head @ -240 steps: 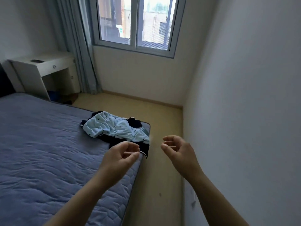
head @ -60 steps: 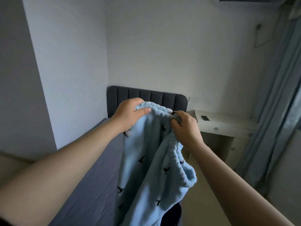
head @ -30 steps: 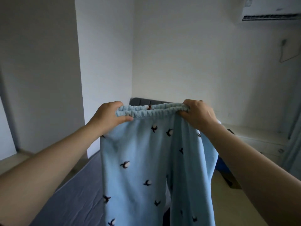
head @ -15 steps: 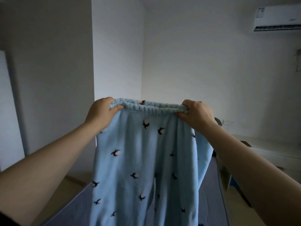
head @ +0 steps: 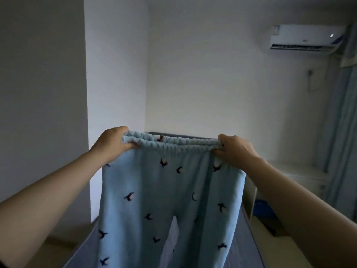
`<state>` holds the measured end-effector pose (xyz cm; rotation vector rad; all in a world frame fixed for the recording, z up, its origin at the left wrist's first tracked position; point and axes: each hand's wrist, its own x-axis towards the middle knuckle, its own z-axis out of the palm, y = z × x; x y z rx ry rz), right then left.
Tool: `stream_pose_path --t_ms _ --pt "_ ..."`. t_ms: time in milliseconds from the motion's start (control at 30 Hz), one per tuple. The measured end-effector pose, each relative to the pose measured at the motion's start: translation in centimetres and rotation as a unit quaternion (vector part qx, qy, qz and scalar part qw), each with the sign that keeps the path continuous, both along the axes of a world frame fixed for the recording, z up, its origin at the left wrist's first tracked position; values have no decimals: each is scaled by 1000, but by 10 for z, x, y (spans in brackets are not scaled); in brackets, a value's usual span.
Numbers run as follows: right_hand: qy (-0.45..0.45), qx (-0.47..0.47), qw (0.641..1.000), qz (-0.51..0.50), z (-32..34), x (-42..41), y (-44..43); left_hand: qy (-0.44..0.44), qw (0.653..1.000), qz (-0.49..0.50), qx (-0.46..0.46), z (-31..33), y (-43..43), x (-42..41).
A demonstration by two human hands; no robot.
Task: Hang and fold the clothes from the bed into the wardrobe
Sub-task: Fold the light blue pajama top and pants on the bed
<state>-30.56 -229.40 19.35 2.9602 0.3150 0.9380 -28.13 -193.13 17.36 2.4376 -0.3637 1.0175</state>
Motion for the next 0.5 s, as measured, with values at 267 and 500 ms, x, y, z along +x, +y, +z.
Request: stream_pose_path --t_ms 267,500 --pt "72 -77 994 -7 -5 12 37 52 996 -54 -53 -1 53 76" --pt "33 -33 999 -7 12 26 37 50 990 -118 -52 -1 50 117"
